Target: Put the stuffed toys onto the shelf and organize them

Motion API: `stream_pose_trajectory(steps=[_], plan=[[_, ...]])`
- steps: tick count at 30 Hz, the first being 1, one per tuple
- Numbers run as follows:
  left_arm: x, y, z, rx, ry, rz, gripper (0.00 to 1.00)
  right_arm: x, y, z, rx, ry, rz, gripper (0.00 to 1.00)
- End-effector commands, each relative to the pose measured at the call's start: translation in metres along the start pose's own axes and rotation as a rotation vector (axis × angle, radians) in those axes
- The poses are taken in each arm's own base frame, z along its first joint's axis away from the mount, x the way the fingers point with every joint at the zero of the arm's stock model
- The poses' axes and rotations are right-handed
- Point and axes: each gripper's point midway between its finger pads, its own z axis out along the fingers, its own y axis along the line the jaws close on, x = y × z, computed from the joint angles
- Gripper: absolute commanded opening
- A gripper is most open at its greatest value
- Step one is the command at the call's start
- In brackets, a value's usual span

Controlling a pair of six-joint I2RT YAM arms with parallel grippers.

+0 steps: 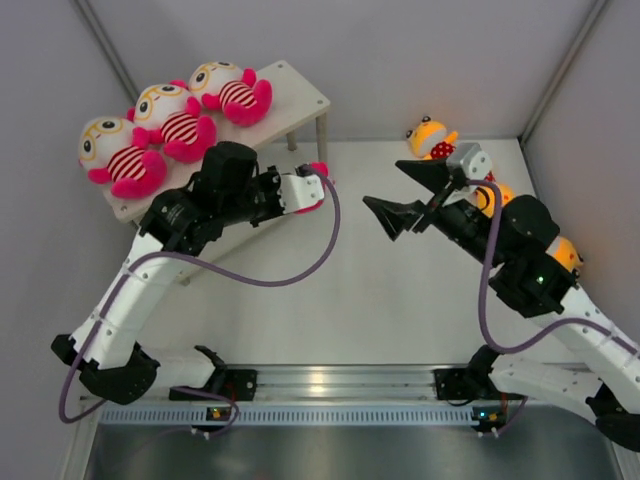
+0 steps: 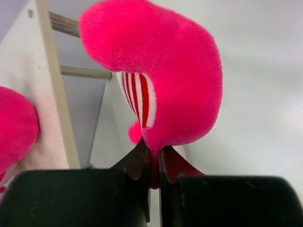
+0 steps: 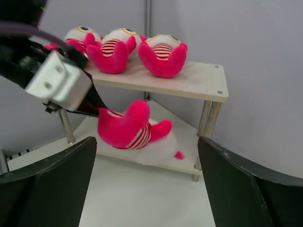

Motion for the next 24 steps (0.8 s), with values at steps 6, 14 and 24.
stream_pose_trajectory(steps=[6, 14, 24], plan=[[-0.002, -0.004, 0.007, 0.016, 0.014, 0.172, 0.0, 0.039, 0.045, -0.01, -0.243, 0.13, 0.006, 0.88], [0.013, -0.033, -0.003, 0.122, 0.012, 0.254, 0.0, 0.016, 0.07, 0.01, -0.446, 0.034, 0.137, 0.9], [0.011, -0.033, -0.008, 0.113, 0.0, 0.245, 0.0, 0.047, 0.055, 0.048, -0.531, 0.12, 0.246, 1.0]])
